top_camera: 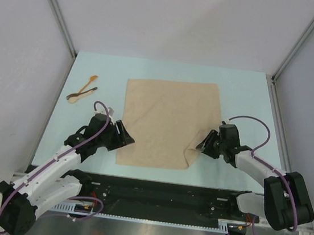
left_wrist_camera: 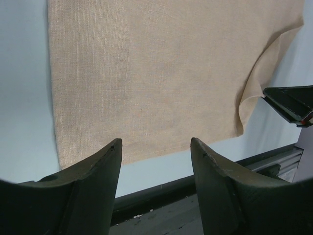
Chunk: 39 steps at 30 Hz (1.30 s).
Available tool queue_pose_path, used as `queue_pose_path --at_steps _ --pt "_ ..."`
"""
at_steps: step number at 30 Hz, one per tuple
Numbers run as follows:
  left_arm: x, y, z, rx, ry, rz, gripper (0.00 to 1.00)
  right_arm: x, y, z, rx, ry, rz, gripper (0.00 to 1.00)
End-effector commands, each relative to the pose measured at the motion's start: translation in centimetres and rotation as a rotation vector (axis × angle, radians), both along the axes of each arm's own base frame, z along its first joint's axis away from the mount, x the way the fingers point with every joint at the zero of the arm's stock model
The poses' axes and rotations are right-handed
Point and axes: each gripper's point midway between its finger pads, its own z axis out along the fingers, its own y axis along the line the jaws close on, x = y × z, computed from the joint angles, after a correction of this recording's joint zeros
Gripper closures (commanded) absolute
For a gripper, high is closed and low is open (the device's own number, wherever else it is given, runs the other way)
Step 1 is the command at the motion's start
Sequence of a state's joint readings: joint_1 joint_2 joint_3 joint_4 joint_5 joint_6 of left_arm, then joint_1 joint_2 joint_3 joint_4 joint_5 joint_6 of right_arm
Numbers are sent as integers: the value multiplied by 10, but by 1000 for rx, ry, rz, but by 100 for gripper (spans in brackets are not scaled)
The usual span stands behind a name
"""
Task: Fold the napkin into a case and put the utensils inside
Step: Flatten out the crumpled napkin at the center of the board.
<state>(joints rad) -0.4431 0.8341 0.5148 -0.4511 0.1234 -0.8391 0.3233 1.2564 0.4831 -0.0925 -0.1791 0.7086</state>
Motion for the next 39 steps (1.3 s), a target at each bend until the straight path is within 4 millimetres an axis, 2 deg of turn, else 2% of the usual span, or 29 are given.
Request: queue_pose_path --at_steps 1,3,4,6,7,8,9,10,11,14,17,21,25,30,35,39 --pt "4 -2 15 -18 -26 7 36 5 7 2 32 -21 8 57" --pt "1 1 9 -1 -1 24 35 5 9 1 38 -18 10 61" --pt "0 3 7 4 13 36 34 5 9 2 43 -18 11 71" --pt "-5 11 -6 41 76 81 33 -1 9 3 42 -2 16 84" --pt "-7 15 -9 57 96 97 33 1 7 12 37 -25 9 93" --pt "-11 20 -17 85 132 121 34 -1 2 15 21 -24 -7 96" --pt "-13 22 -20 91 150 132 34 -11 -6 11 -13 19 -23 98" --pt "-17 25 -28 100 177 143 35 -10 -18 14 -64 4 -68 100" --pt "-21 26 -32 97 202 163 35 -11 -25 24 -81 -24 -93 100" --pt "-33 30 -52 111 278 195 38 -31 -51 29 -154 -7 -182 100" --pt "-39 35 -65 129 319 228 42 -43 -59 31 -158 -2 -225 100" --pt "-45 48 -72 181 342 279 51 -53 -64 42 -142 -39 -244 100" --pt "-48 57 -71 217 325 315 51 -58 -67 48 -130 -56 -258 100" --pt "-53 56 -77 233 366 330 50 -60 -66 57 -106 -84 -270 100" --pt "-57 47 -89 217 422 321 51 -60 -68 68 -103 -115 -273 100" --pt "-55 42 -92 227 441 311 49 -61 -76 74 -126 -137 -294 100"
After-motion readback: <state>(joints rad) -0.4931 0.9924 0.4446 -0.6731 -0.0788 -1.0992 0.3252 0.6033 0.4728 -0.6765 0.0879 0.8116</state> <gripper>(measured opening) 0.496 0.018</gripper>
